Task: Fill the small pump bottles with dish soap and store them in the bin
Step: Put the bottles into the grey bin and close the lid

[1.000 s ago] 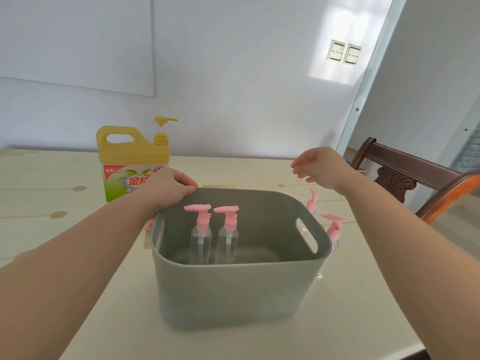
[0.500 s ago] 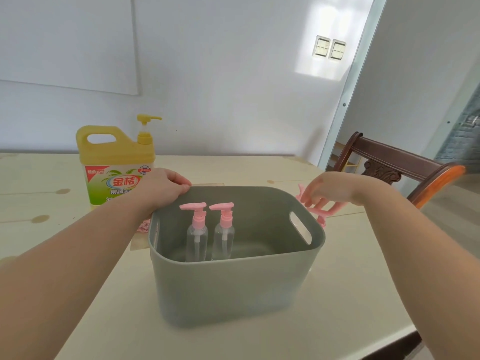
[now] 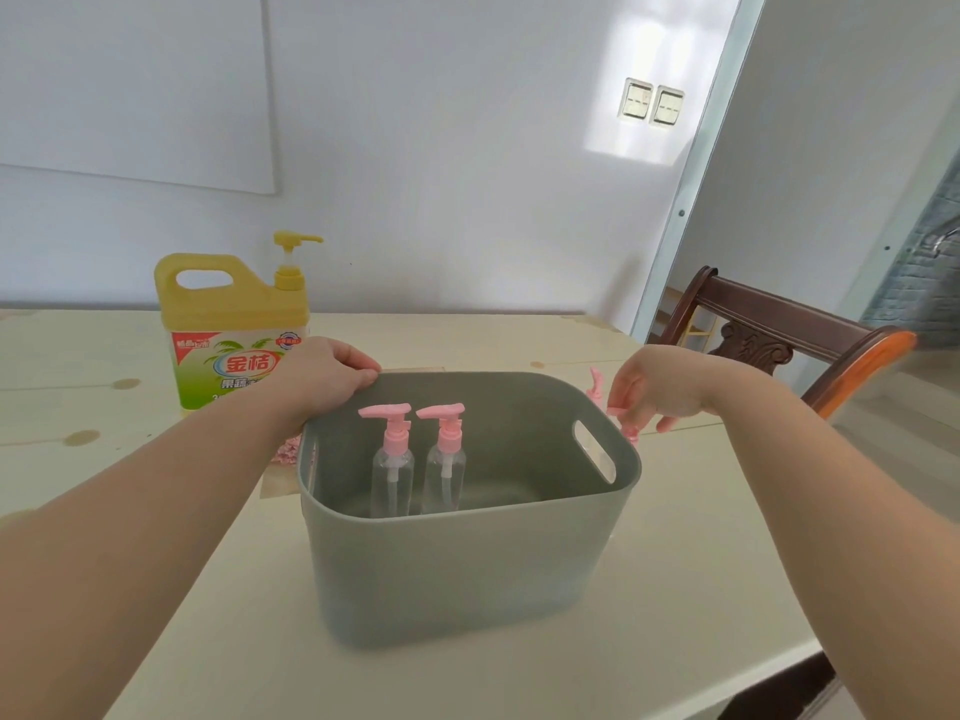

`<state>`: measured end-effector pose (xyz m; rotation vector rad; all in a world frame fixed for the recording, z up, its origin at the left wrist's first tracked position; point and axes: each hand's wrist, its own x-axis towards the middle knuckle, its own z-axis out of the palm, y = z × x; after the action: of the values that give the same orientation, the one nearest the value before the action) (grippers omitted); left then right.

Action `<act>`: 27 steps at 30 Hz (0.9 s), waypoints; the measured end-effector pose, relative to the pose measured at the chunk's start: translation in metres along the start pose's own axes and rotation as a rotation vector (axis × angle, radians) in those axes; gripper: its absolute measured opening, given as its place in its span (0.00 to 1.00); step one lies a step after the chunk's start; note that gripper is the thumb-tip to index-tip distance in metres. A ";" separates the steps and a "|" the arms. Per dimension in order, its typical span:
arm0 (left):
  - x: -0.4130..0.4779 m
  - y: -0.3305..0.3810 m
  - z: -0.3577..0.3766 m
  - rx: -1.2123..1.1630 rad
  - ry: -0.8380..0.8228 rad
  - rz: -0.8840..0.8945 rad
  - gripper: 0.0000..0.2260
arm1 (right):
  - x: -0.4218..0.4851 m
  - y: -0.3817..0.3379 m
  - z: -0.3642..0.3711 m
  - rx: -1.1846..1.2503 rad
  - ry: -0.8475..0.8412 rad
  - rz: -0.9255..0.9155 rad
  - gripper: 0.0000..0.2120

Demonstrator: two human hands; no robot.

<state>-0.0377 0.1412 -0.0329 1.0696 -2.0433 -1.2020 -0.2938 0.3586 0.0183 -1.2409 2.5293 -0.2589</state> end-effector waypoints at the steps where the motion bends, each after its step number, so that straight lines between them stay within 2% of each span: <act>1: 0.000 0.000 0.000 0.001 -0.002 -0.001 0.03 | 0.000 -0.001 0.000 -0.014 0.034 0.001 0.09; 3: 0.001 -0.001 0.000 0.005 -0.001 -0.001 0.03 | -0.001 -0.005 -0.001 -0.052 0.127 -0.025 0.07; 5: 0.001 -0.001 -0.001 0.009 0.000 0.002 0.03 | -0.003 -0.012 -0.004 -0.053 0.289 -0.069 0.04; 10: 0.001 -0.002 0.000 0.011 0.010 0.007 0.03 | -0.008 -0.041 -0.013 0.266 0.766 -0.198 0.05; 13: 0.001 -0.001 0.000 0.003 0.001 0.000 0.03 | -0.015 -0.058 -0.021 0.444 0.887 -0.322 0.06; 17: 0.001 -0.001 -0.001 0.007 -0.002 0.003 0.03 | -0.016 -0.071 -0.016 0.453 0.835 -0.417 0.07; 24: 0.002 -0.001 0.000 0.012 -0.003 0.010 0.04 | -0.004 -0.078 0.022 0.199 0.405 -0.465 0.05; 27: 0.001 -0.001 -0.001 0.010 -0.001 0.008 0.04 | -0.010 -0.085 0.025 0.061 0.303 -0.464 0.06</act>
<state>-0.0372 0.1392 -0.0331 1.0641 -2.0546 -1.1903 -0.2161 0.3144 0.0216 -1.8750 2.4054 -0.6684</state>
